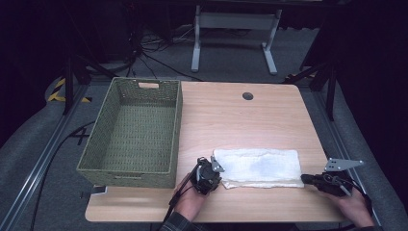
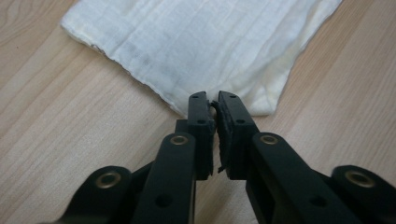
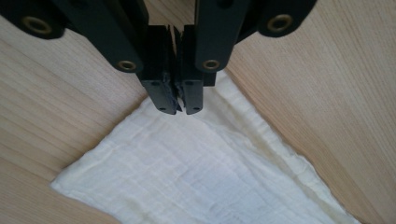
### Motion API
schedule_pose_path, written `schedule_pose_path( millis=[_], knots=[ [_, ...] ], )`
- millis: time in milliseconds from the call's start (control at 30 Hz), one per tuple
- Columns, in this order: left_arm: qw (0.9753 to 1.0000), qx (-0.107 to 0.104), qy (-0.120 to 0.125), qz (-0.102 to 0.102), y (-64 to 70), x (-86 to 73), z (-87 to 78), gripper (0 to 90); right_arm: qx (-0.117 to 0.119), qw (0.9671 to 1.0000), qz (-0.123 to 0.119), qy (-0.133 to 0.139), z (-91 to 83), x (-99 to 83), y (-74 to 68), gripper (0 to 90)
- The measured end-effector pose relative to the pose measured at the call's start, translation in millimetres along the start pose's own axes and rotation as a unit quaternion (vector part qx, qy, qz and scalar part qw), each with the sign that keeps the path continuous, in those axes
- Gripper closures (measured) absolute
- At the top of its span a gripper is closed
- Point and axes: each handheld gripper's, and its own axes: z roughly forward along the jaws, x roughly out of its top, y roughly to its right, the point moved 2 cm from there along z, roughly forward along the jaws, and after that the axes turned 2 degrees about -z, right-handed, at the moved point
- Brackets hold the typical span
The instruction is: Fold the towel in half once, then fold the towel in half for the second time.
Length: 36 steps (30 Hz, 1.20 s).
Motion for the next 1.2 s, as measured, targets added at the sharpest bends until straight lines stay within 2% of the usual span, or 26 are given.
schedule_pose_path(
  millis=[100, 167, 200, 300, 400, 533, 633, 667, 867, 933, 1100, 1133, 1200],
  knots=[
    [0.9999, 0.0, 0.013, -0.008, 0.2, 3.2, -4.0, 72.2, 0.003, 0.9999, 0.005, 0.014, -4.9, 2.4, 0.7, 74.2],
    [0.9999, 0.006, 0.013, -0.005, -1.1, 7.3, -6.4, 67.5, 0.002, 0.9998, 0.004, 0.021, -7.3, 5.7, 1.3, 71.8],
    [0.9997, 0.005, 0.024, -0.006, -1.7, 9.5, -5.8, 66.0, 0.001, 0.9997, 0.003, 0.026, -8.0, 7.3, 1.7, 71.2],
    [0.9995, 0.012, 0.028, -0.012, -4.0, 17.2, -6.2, 63.7, -0.006, 0.9995, 0.005, 0.03, -8.4, 12.2, 4.9, 69.8],
    [0.9992, 0.018, 0.034, -0.008, -7.9, 23.2, -4.1, 62.7, -0.01, 0.9993, 0.005, 0.034, -7.3, 16.4, 8.9, 69.4],
    [0.9986, 0.032, 0.036, -0.02, -19.1, 33.2, 2.4, 61.0, -0.023, 0.9991, 0.006, 0.035, 0.5, 27.7, 21.0, 68.8],
    [0.9982, 0.039, 0.041, -0.021, -26.7, 37.8, 4.5, 60.4, -0.03, 0.999, 0.005, 0.034, 3.9, 31.8, 26.0, 68.5],
    [0.9983, 0.037, 0.036, -0.029, -30.4, 39.3, 5.4, 60.3, -0.03, 0.999, 0.005, 0.033, 6.2, 33.8, 29.1, 68.0],
    [0.9976, 0.045, 0.035, -0.041, -50.0, 47.8, 13.6, 59.6, -0.043, 0.9984, 0.01, 0.034, 19.3, 46.3, 51.3, 67.6],
    [0.9968, 0.047, 0.04, -0.051, -54.3, 49.5, 17.6, 59.6, -0.044, 0.9984, 0.01, 0.033, 20.7, 48.0, 53.5, 67.6],
    [0.996, 0.054, 0.029, -0.064, -65.1, 49.5, 26.7, 59.6, -0.048, 0.9984, 0.012, 0.028, 35.9, 57.0, 66.6, 68.0],
    [0.9954, 0.053, 0.034, -0.072, -66.4, 49.5, 28.6, 59.6, -0.05, 0.9983, 0.013, 0.027, 37.8, 57.0, 68.5, 68.1],
    [0.9953, 0.053, 0.031, -0.075, -70.2, 48.9, 30.5, 59.6, -0.048, 0.9984, 0.017, 0.022, 42.2, 56.4, 72.6, 68.4]
  ],
)
